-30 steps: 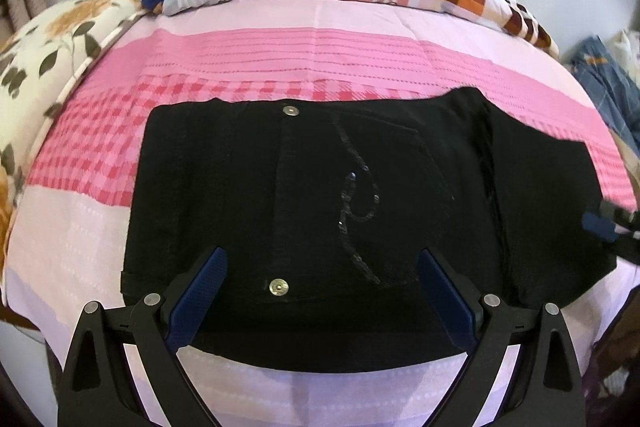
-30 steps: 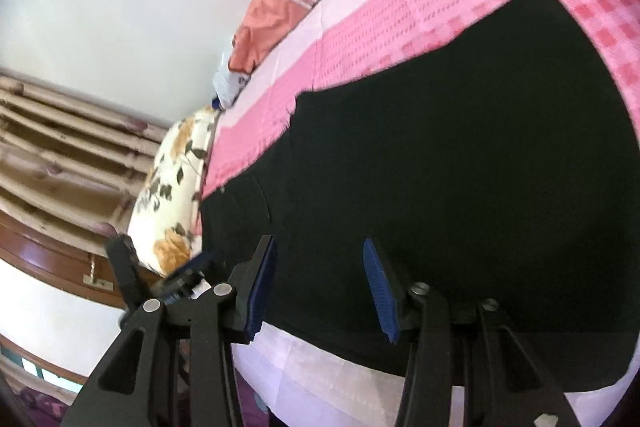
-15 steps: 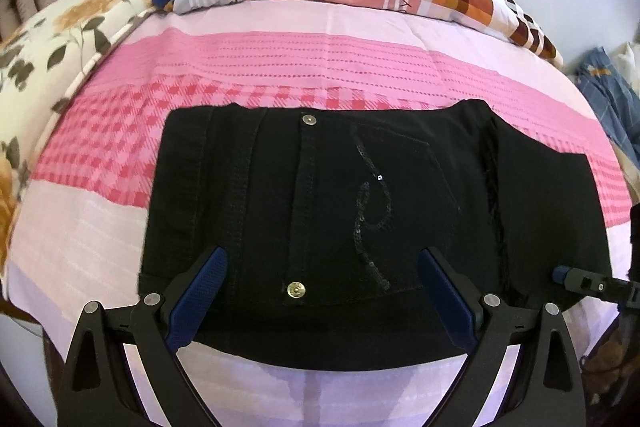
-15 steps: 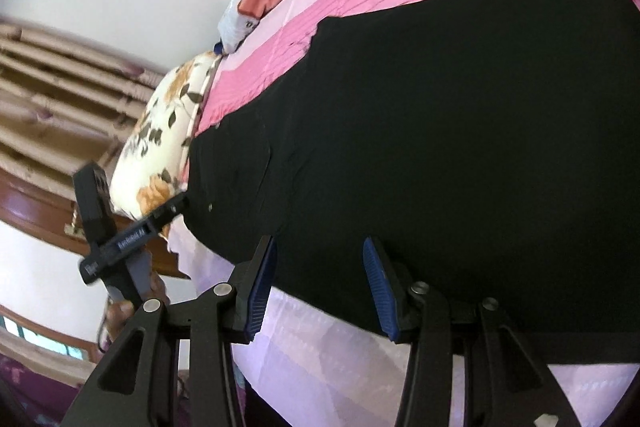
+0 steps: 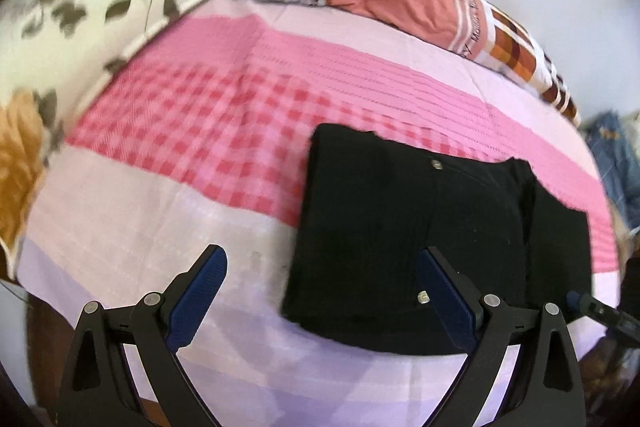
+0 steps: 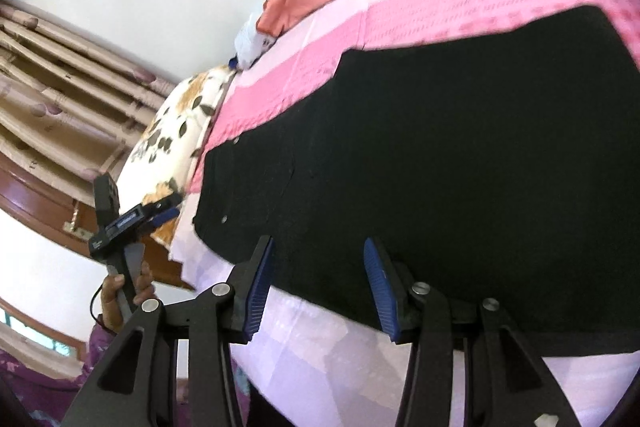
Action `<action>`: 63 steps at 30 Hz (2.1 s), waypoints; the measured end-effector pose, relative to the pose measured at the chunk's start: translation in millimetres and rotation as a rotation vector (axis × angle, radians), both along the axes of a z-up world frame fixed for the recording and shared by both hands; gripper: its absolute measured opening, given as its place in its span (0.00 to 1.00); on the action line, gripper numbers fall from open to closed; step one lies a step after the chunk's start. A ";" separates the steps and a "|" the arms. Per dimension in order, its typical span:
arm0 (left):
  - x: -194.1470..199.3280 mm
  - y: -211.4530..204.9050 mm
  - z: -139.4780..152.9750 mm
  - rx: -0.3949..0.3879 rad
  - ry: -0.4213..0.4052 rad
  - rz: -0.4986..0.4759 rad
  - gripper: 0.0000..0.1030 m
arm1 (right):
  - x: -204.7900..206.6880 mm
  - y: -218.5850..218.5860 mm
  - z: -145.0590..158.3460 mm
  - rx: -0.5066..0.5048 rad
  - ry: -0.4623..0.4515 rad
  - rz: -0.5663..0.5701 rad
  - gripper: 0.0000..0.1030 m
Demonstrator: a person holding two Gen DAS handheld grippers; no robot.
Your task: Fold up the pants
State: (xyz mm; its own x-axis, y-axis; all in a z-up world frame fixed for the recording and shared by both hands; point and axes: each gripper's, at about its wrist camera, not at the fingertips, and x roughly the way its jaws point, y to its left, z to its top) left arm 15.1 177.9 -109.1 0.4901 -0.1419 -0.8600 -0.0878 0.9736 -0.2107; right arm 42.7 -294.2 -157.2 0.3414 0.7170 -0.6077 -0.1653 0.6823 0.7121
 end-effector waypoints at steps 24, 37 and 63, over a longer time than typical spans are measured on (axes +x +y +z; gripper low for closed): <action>-9.0 30.1 -61.8 -0.526 0.181 -0.208 0.92 | 7.8 12.5 -13.9 -0.051 0.063 -0.038 0.58; -7.9 49.8 -90.7 -0.943 0.294 0.112 0.92 | 9.2 21.6 -12.2 -0.067 0.066 -0.042 0.70; -1.7 36.3 -89.1 -0.925 0.093 0.139 0.93 | 8.7 23.6 -14.8 -0.029 0.039 -0.010 0.82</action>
State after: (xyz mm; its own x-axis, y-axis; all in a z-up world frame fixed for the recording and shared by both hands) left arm 13.4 214.2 -198.2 0.4887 -0.7340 -0.4715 -0.2460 0.4025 -0.8817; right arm 51.3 -270.6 -172.0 0.3241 0.6957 -0.6411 -0.1311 0.7042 0.6978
